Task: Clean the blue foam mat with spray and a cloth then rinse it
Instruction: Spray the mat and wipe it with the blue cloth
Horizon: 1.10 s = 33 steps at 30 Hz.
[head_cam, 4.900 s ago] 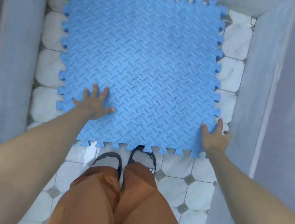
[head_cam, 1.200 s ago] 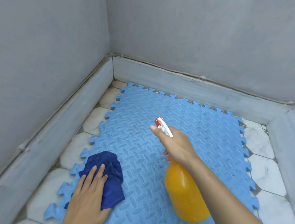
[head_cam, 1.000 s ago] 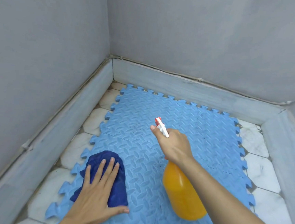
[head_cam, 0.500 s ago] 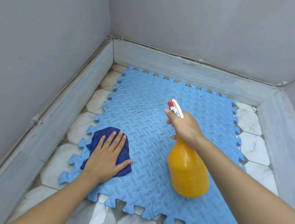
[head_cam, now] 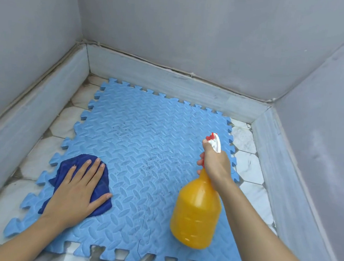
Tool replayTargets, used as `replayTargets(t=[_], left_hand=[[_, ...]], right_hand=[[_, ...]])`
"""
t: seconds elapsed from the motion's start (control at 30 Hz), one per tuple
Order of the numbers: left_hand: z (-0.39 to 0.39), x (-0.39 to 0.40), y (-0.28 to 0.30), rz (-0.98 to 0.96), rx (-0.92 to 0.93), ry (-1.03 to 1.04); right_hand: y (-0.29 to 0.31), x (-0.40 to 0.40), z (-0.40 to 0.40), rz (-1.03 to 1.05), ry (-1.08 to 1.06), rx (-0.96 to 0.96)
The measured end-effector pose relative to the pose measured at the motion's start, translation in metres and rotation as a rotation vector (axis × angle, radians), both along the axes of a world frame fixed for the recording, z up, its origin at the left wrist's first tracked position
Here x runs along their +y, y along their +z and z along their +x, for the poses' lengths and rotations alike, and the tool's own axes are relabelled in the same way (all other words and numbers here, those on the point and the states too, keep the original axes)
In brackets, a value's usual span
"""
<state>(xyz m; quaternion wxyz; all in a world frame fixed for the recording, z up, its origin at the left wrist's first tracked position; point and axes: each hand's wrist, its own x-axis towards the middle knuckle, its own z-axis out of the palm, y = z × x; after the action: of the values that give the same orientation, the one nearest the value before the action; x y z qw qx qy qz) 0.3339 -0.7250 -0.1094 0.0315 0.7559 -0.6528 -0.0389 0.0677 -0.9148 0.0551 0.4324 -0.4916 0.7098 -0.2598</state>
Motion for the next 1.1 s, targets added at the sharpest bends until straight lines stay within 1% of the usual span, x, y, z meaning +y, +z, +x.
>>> replayTargets(t=[0.1, 0.2, 0.4, 0.53, 0.7, 0.8, 0.87, 0.9, 1.1], left_hand=[[0.000, 0.000, 0.001, -0.012, -0.004, -0.004], [0.001, -0.001, 0.003, -0.020, -0.007, -0.005], [0.000, 0.000, 0.006, -0.017, -0.016, -0.006], [0.000, 0.000, 0.006, -0.005, -0.016, 0.001], [0.000, 0.001, 0.006, -0.003, -0.020, 0.008], [0.000, 0.001, 0.006, 0.000, -0.019, 0.013], [0.000, 0.001, 0.006, 0.006, -0.017, 0.016], [0.000, 0.001, 0.007, 0.010, -0.017, 0.016], [0.000, 0.004, 0.012, 0.040, -0.010, 0.046]], right_hand=[[0.000, -0.014, -0.017, 0.027, -0.107, -0.018], [-0.002, -0.024, -0.025, 0.027, -0.124, -0.037], [-0.004, -0.025, -0.032, -0.030, -0.177, 0.052], [-0.006, -0.029, -0.039, -0.029, -0.200, -0.007], [-0.006, -0.028, -0.051, -0.016, -0.251, 0.036], [-0.005, -0.025, -0.056, 0.015, -0.181, -0.022], [0.000, -0.022, -0.055, 0.046, -0.077, -0.061], [0.002, -0.019, -0.052, 0.055, -0.024, -0.049], [-0.007, 0.026, -0.019, 0.125, 0.312, 0.231]])
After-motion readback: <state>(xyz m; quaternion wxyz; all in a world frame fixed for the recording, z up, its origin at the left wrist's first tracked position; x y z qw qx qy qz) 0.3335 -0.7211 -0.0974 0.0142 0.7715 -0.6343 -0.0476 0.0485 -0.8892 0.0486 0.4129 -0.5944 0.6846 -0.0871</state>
